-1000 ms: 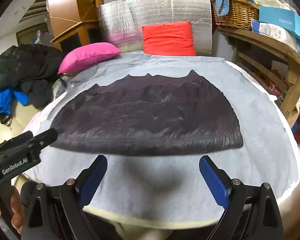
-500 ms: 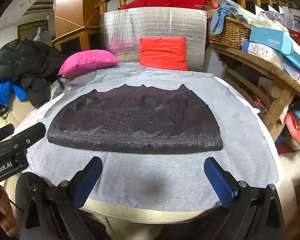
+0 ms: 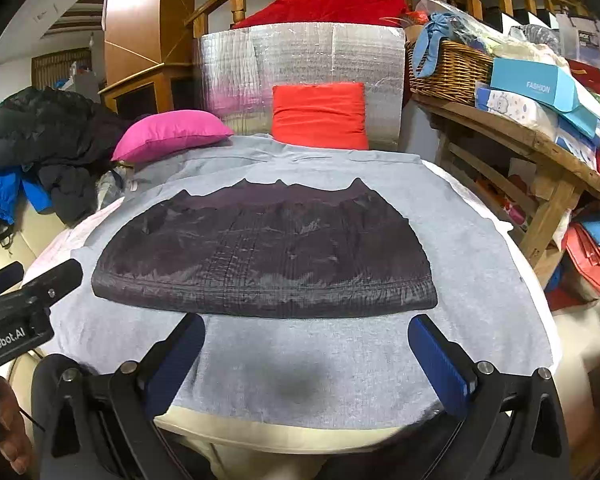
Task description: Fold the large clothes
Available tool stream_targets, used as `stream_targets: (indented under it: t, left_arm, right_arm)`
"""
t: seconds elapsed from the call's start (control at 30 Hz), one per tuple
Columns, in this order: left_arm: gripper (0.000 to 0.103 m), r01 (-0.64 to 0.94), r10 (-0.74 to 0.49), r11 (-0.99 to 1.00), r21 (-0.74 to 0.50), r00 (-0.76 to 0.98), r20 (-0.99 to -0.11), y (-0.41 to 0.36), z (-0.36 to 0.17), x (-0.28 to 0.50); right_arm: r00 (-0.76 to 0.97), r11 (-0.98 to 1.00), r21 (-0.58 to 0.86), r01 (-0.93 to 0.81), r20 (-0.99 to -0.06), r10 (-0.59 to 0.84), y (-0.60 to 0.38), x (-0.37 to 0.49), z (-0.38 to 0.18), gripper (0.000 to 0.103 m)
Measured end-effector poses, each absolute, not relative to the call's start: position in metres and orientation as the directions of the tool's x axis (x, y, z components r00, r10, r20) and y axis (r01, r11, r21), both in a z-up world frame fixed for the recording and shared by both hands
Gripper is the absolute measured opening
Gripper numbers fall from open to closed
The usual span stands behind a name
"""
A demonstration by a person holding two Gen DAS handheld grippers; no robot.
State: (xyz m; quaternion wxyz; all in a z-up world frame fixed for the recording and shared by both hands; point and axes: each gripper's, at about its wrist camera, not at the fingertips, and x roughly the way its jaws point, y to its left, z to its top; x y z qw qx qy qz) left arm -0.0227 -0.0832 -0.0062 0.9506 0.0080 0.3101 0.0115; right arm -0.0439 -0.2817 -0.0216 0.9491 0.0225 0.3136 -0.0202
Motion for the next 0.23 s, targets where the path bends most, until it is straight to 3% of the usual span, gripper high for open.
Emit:
stream_targets:
  t: [0.23]
  left_arm:
    - [0.103,-0.01,0.024,1.0,0.027,0.817,-0.576,-0.0855,-0.0043,-0.0253]
  right_arm:
    - [0.801,0.998,0.031,0.053,-0.598,-0.024,-0.2823,-0.0436,-0.0222,0.103]
